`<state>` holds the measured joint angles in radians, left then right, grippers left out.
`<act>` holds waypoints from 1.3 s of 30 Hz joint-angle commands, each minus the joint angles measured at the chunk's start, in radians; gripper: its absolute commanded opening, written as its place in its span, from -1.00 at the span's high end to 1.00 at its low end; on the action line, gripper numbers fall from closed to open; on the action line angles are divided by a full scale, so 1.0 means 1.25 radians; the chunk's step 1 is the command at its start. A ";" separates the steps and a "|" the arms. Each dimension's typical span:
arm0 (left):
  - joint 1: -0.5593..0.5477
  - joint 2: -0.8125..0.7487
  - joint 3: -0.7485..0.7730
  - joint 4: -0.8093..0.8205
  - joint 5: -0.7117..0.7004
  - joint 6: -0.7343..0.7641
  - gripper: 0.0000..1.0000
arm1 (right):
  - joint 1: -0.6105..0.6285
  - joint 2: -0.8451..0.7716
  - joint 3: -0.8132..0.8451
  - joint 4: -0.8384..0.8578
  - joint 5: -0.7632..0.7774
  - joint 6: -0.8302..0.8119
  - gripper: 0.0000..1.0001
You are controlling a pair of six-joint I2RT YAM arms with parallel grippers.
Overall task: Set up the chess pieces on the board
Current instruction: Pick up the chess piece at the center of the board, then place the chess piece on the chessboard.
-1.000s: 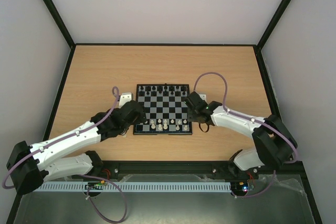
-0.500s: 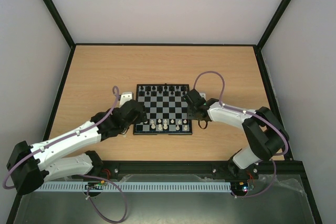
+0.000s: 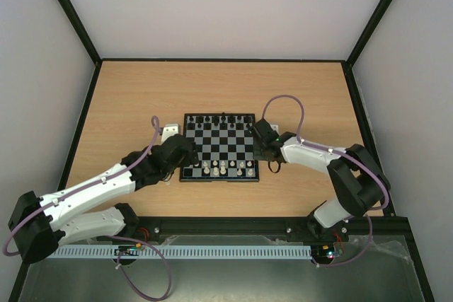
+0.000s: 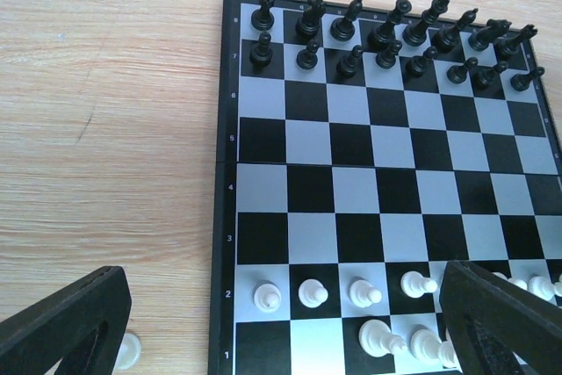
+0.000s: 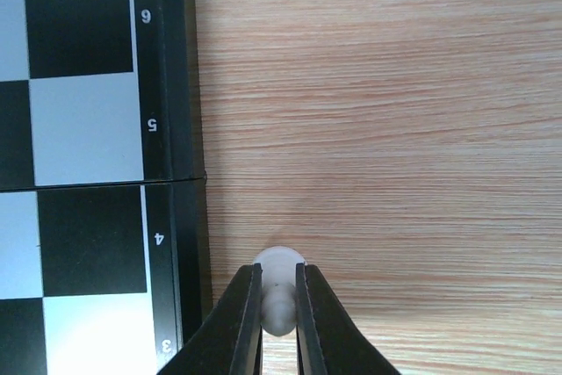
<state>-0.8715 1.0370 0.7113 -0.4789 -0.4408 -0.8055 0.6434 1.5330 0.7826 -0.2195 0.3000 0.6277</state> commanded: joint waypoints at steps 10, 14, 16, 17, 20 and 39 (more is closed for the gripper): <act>0.005 -0.050 0.014 -0.022 -0.001 0.013 -0.99 | 0.000 -0.236 0.005 -0.117 -0.047 -0.011 0.96; 0.004 -0.042 0.017 -0.028 -0.004 0.014 -0.99 | 0.026 -0.305 0.020 -0.165 -0.087 -0.020 0.96; 0.004 -0.042 0.012 -0.027 -0.002 0.012 -0.99 | 0.050 -0.326 0.031 -0.191 -0.099 -0.021 0.96; 0.005 -0.044 0.009 -0.025 -0.004 0.012 -0.99 | 0.064 -0.333 0.036 -0.200 -0.102 -0.020 0.96; 0.006 -0.054 -0.003 -0.019 -0.003 0.012 -0.99 | 0.119 -0.346 0.051 -0.225 -0.103 -0.009 0.95; 0.015 -0.101 -0.019 -0.027 0.024 0.023 -0.99 | 0.437 -0.133 0.164 -0.230 0.032 0.100 0.96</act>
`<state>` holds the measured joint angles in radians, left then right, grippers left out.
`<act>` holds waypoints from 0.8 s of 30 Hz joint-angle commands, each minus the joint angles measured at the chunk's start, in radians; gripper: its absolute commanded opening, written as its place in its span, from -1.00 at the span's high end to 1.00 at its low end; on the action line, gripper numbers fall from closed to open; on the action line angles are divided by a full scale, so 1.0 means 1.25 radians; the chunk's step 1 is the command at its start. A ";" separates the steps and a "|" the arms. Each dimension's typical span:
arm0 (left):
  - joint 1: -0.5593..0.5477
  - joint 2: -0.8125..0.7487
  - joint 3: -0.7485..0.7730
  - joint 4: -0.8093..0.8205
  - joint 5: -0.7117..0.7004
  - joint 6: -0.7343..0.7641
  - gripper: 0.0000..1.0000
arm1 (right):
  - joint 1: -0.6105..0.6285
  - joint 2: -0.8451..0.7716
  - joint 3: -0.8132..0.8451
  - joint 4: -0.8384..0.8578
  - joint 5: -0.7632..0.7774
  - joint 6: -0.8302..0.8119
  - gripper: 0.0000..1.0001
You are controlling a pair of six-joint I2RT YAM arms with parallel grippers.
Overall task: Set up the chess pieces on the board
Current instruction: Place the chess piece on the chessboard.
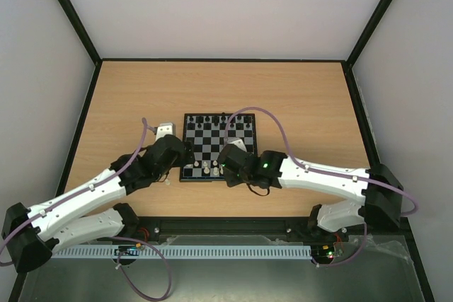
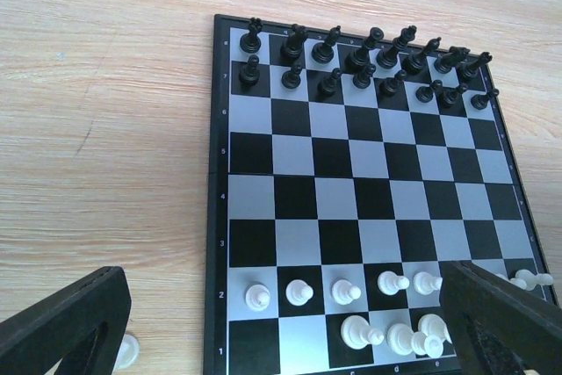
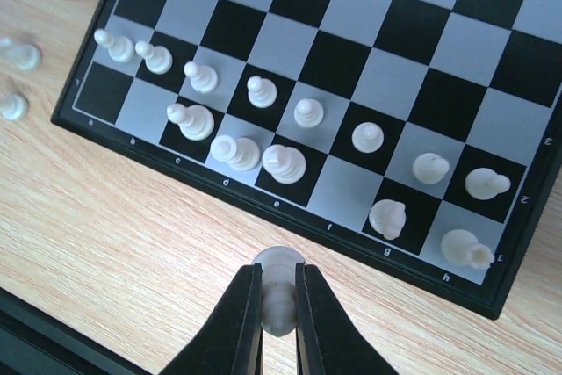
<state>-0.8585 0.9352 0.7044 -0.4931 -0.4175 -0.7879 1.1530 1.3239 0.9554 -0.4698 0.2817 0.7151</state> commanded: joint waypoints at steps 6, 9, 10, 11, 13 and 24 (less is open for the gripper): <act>0.005 -0.028 -0.022 -0.015 0.011 0.009 -0.99 | 0.040 0.080 0.019 -0.032 0.098 0.058 0.95; 0.006 -0.028 -0.025 -0.014 0.012 0.011 -0.99 | 0.040 0.097 0.019 -0.032 0.121 0.068 0.91; 0.005 -0.031 -0.026 -0.014 0.012 0.011 -0.99 | 0.040 0.104 0.018 -0.030 0.128 0.070 0.89; 0.006 -0.032 -0.026 -0.014 0.012 0.011 -0.99 | 0.040 0.109 0.018 -0.028 0.136 0.075 0.88; 0.005 -0.036 -0.028 -0.015 0.013 0.011 -0.99 | 0.038 0.127 0.020 -0.026 0.147 0.078 0.85; 0.005 -0.042 -0.030 -0.017 0.015 0.013 -0.99 | -0.001 0.200 0.015 0.024 0.125 0.062 0.84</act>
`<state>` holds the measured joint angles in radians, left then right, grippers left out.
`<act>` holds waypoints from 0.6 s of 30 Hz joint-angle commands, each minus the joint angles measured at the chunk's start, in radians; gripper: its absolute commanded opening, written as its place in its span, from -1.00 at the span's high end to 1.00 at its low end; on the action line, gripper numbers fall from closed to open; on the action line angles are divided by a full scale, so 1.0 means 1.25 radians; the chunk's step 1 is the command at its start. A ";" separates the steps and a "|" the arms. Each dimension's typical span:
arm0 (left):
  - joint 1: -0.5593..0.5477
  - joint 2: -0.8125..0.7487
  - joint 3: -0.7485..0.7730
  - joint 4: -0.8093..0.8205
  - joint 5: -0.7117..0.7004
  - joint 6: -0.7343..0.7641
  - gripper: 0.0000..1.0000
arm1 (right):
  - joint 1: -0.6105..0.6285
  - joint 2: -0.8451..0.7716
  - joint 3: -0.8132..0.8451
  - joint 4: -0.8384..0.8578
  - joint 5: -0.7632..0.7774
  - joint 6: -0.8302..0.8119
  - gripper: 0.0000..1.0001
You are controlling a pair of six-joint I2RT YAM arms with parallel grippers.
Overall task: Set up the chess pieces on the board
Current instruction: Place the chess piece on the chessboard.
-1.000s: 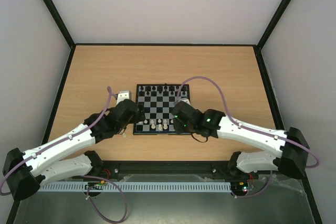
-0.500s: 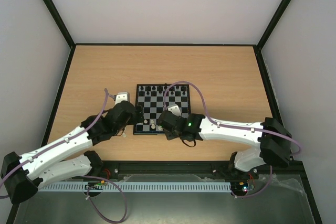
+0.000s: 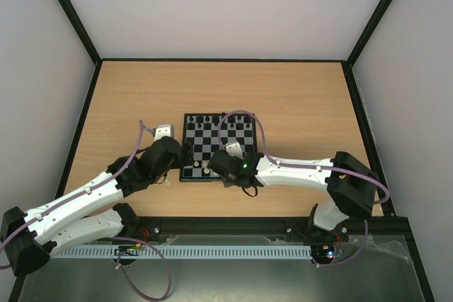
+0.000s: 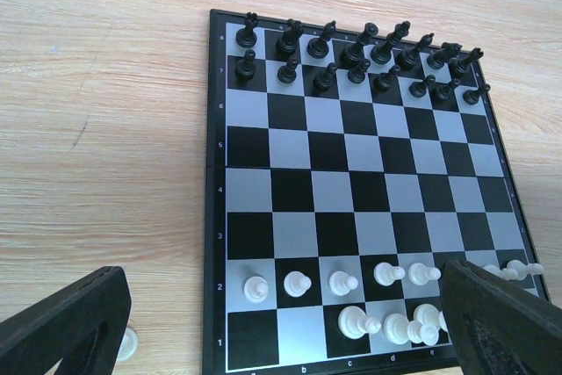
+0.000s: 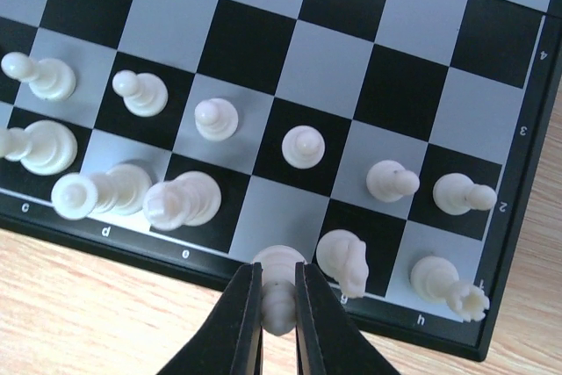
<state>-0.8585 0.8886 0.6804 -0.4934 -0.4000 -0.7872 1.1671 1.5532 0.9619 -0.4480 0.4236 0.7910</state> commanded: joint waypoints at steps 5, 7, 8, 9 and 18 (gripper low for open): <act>0.005 -0.003 -0.010 -0.016 0.001 0.014 -0.99 | -0.027 0.032 0.007 0.027 0.000 -0.012 0.84; 0.005 -0.005 -0.010 -0.016 0.001 0.015 -0.99 | -0.031 0.041 0.007 0.031 -0.003 -0.014 0.84; 0.005 -0.005 -0.010 -0.016 0.000 0.015 -0.99 | -0.033 0.045 0.008 0.033 -0.005 -0.015 0.84; 0.005 -0.004 -0.010 -0.016 0.000 0.015 -0.99 | -0.032 0.049 0.008 0.036 -0.008 -0.017 0.84; 0.006 -0.005 -0.012 -0.016 0.001 0.016 -0.99 | -0.039 0.074 0.008 0.046 -0.015 -0.019 0.82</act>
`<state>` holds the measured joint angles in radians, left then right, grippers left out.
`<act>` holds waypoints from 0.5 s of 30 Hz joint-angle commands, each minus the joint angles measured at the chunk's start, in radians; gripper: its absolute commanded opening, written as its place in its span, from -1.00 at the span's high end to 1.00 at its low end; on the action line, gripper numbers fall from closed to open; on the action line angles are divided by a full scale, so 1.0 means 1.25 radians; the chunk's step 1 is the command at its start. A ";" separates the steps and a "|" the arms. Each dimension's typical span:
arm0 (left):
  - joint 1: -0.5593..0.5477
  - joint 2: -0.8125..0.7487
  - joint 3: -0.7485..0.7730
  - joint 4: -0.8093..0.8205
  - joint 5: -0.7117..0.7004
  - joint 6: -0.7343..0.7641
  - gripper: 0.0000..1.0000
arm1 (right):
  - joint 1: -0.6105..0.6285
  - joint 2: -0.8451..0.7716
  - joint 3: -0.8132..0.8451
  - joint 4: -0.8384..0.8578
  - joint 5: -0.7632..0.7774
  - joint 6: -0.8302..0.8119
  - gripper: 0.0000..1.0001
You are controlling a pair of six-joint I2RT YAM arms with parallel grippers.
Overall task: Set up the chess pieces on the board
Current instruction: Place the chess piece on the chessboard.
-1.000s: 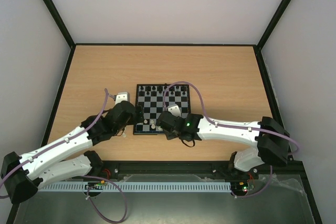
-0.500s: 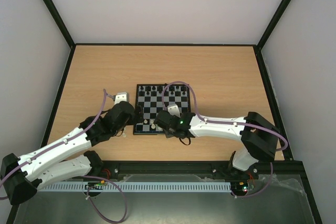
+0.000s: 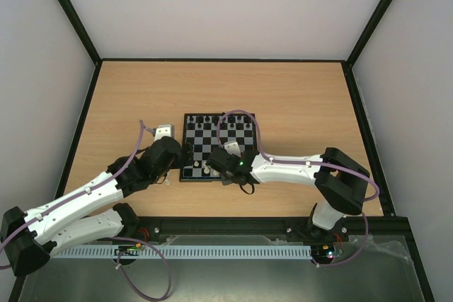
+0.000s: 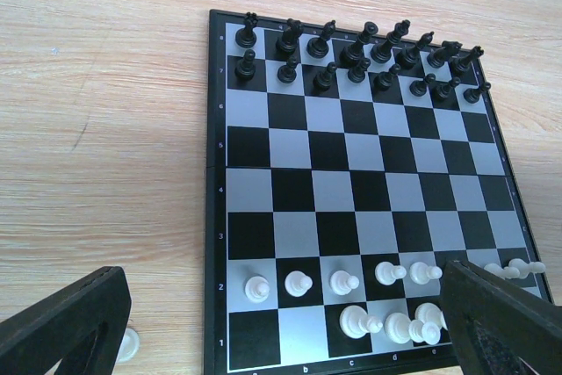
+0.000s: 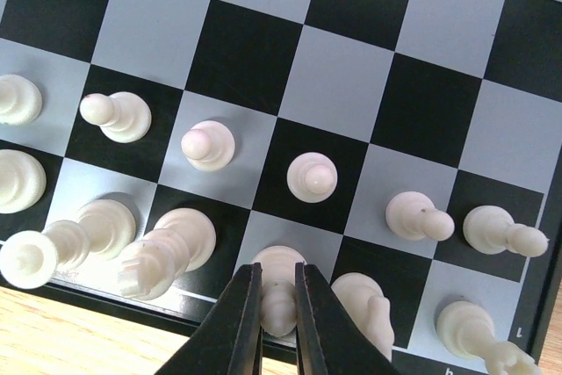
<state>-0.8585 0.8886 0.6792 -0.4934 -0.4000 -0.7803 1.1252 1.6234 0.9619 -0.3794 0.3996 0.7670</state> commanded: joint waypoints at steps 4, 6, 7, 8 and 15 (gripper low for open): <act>0.005 -0.006 -0.010 -0.016 0.001 0.011 -0.99 | -0.008 0.024 0.007 -0.012 0.003 0.000 0.76; 0.005 -0.006 -0.011 -0.016 0.001 0.012 -0.99 | -0.008 0.028 0.007 -0.012 0.001 0.001 0.71; 0.005 -0.006 -0.012 -0.016 0.001 0.012 -0.99 | -0.008 0.028 0.007 -0.012 0.001 0.001 0.68; 0.006 -0.005 -0.012 -0.016 0.001 0.012 -0.99 | -0.008 0.030 0.007 -0.012 0.001 0.001 0.67; 0.005 -0.005 -0.012 -0.015 0.001 0.013 -0.99 | -0.008 0.011 0.008 -0.014 -0.002 0.000 0.55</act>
<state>-0.8585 0.8886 0.6788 -0.4931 -0.3996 -0.7742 1.1191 1.6482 0.9619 -0.3714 0.3923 0.7662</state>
